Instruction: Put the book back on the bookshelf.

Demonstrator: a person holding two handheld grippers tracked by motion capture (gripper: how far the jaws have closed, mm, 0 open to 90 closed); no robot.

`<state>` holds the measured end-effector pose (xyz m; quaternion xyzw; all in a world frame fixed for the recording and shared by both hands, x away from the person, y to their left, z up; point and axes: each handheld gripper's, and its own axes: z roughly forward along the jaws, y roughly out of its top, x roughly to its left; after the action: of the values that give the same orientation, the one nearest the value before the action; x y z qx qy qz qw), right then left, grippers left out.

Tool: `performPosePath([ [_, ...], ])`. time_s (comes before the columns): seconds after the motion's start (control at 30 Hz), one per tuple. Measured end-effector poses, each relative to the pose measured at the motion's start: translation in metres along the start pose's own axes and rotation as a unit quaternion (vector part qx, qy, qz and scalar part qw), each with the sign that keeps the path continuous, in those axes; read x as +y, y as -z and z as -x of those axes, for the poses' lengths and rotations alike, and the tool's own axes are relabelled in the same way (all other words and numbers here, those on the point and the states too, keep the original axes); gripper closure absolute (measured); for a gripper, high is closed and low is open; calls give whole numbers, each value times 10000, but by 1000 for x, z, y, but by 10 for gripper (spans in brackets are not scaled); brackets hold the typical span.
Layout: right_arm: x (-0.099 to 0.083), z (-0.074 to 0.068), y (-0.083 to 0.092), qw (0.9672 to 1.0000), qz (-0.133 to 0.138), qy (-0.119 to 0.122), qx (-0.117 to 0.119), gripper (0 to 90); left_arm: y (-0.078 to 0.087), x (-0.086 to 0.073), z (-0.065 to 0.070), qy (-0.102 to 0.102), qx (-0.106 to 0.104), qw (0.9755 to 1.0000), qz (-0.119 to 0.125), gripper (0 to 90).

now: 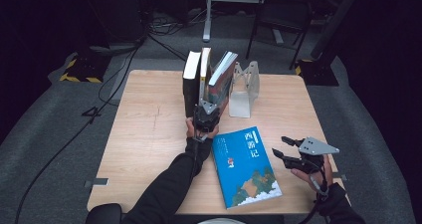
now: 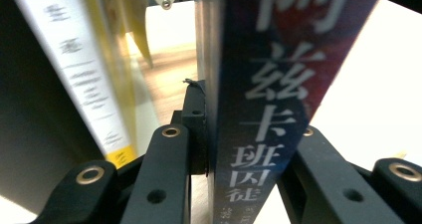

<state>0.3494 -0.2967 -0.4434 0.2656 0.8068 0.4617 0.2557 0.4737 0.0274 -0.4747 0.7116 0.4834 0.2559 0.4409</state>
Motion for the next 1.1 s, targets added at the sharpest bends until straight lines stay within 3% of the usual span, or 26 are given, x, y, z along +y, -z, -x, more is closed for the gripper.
performPosePath([
  [0.23, -1, 1, -1, 10000, -36, 1, 7, 422, -16, 10, -1, 113, 71, 9999, -29, 734],
  [0.43, -1, 2, -1, 10000, -44, 3, 6, 420, -25, 15, 1, 31, 161, 9999, -27, 721],
  [0.6, -1, 2, -1, 10000, -44, 14, 4, 417, -34, 20, 1, -234, 348, 9991, -16, 708],
  [1.1, -4, 3, -5, 9999, -150, 10, 4, 409, -45, 29, -1, -411, 437, 9981, -142, 683],
])
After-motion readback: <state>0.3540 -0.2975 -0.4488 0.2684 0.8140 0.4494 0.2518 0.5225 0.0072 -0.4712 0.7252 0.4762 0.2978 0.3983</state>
